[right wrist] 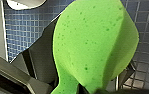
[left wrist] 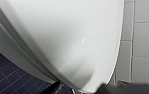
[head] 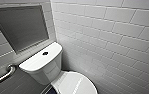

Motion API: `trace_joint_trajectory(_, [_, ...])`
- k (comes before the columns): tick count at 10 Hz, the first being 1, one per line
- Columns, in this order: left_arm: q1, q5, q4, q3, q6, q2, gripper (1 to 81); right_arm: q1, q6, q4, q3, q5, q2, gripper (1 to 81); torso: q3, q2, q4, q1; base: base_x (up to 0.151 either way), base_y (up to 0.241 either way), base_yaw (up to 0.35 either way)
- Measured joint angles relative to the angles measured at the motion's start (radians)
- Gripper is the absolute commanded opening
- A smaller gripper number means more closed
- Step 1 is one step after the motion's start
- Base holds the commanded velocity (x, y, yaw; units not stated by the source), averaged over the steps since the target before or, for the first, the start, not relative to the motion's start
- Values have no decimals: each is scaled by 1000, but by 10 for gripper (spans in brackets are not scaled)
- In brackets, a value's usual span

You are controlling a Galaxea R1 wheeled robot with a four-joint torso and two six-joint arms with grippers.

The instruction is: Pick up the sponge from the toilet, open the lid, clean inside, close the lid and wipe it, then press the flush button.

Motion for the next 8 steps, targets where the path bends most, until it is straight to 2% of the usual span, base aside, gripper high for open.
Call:
trace_joint_trajectory(3, [-2,29,-4,-70,-11,52,811,6,0,0,1,0,0,10,0,0,0,0,0,0,0])
trace_joint_trajectory(8, [-4,25,-8,-73,-56,40,811,6,0,0,3,0,0,10,0,0,0,0,0,0,0])
